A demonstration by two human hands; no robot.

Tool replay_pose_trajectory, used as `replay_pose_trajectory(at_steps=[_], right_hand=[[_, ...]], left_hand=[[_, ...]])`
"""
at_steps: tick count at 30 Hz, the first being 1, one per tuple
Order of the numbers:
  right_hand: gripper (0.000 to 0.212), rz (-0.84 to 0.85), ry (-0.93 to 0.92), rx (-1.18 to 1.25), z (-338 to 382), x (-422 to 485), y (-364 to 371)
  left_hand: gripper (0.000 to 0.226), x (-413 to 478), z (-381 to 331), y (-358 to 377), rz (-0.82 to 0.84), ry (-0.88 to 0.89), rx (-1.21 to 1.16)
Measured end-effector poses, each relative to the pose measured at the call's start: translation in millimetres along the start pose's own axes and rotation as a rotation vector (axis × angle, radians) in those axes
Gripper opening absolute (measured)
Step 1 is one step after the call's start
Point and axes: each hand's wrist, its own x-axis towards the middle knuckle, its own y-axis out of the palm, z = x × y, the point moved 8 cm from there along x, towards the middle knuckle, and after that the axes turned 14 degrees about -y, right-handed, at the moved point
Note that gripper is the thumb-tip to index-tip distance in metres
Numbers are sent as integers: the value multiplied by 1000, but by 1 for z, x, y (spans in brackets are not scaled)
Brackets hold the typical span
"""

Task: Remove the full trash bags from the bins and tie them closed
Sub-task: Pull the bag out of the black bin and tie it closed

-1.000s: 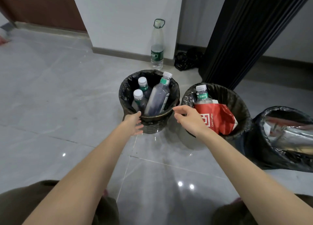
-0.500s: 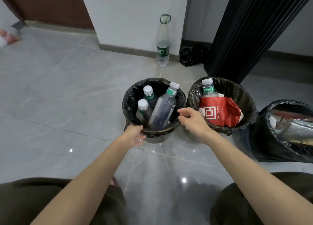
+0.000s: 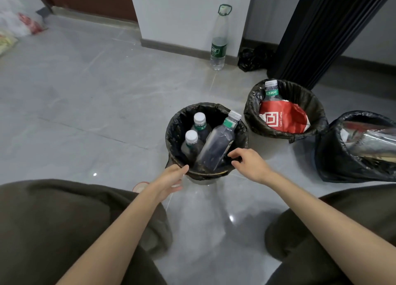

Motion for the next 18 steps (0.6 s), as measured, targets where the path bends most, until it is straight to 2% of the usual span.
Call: replay_pose_trajectory(at_steps=[5, 7, 9, 11, 14, 16, 18], right_hand=[[22, -21, -102, -130, 0, -15, 10], [20, -48, -112, -143, 0, -19, 11], [19, -102, -107, -171, -3, -22, 11], [18, -249, -64, -150, -8, -28, 8], [24, -473, 105, 98, -23, -41, 4], [30, -538, 194, 222, -31, -45, 9], [37, -598, 280, 350, -38, -48, 14]], left_hand=[[58, 9, 23, -1, 164, -86, -539], [49, 9, 23, 1, 185, -92, -671], [31, 8, 18, 6, 225, -68, -758], [26, 9, 15, 7, 225, -62, -791], [38, 9, 17, 5, 186, -59, -752], [38, 4, 12, 2, 170, -21, -699], [29, -5, 4, -4, 118, 51, -680]])
